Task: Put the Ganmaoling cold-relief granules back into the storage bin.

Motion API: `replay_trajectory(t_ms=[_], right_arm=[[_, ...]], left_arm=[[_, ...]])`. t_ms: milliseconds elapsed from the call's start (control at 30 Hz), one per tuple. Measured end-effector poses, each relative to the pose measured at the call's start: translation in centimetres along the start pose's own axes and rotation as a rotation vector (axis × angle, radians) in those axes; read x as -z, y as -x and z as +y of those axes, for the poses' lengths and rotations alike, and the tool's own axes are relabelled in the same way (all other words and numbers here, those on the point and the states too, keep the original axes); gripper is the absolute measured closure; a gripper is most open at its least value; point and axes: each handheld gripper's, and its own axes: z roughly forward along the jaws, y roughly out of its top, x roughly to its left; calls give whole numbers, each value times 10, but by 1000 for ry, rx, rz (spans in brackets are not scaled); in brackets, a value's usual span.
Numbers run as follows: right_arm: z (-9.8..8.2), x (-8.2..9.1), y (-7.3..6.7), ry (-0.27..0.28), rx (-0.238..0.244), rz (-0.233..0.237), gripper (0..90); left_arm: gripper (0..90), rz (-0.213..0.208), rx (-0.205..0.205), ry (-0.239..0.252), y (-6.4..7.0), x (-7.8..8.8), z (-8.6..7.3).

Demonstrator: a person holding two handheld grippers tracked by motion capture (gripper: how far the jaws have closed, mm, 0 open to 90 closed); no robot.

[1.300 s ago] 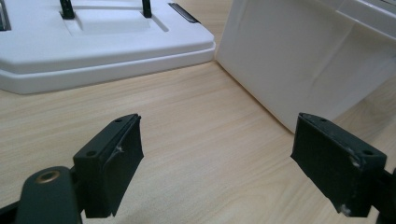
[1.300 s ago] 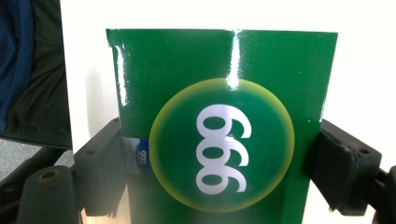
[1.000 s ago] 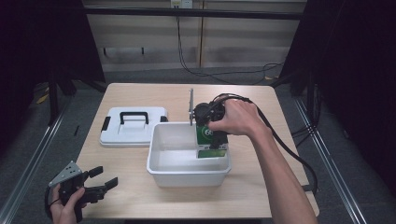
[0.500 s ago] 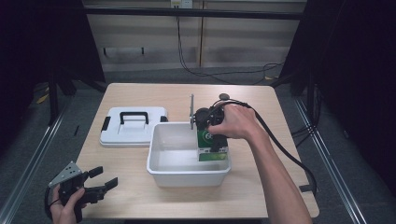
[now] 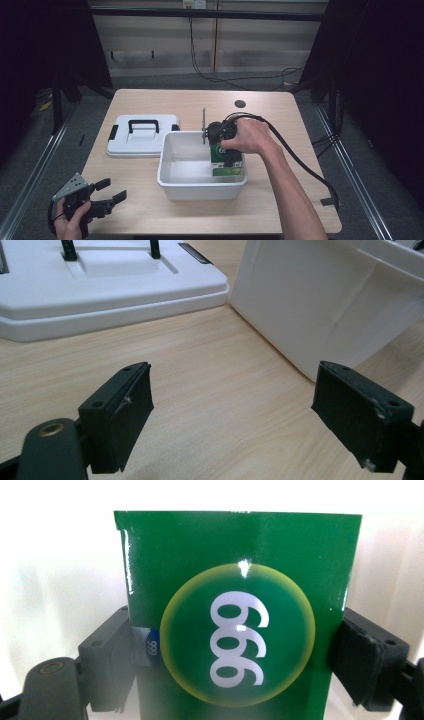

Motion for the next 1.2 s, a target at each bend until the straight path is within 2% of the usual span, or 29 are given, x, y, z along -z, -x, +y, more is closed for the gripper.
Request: replay_trajectory(t_ms=[167,633,967,1067,1200], right_arm=[[-1,-8,2,1,-24,-8,156],[0,-36,-2,-16,-38,9,154],[2,-46,0,-50,-42,12,150],[2,-51,-1,-49,-47,5,147],[2,-52,0,-51,-54,19,143]], left_arm=[[158,1,2,3,0,1,0],[159,-6,-4,0,0,1,0],[159,-7,0,1,0,1,0],[158,-5,2,2,0,1,-1],[159,-6,0,2,0,1,-1]])
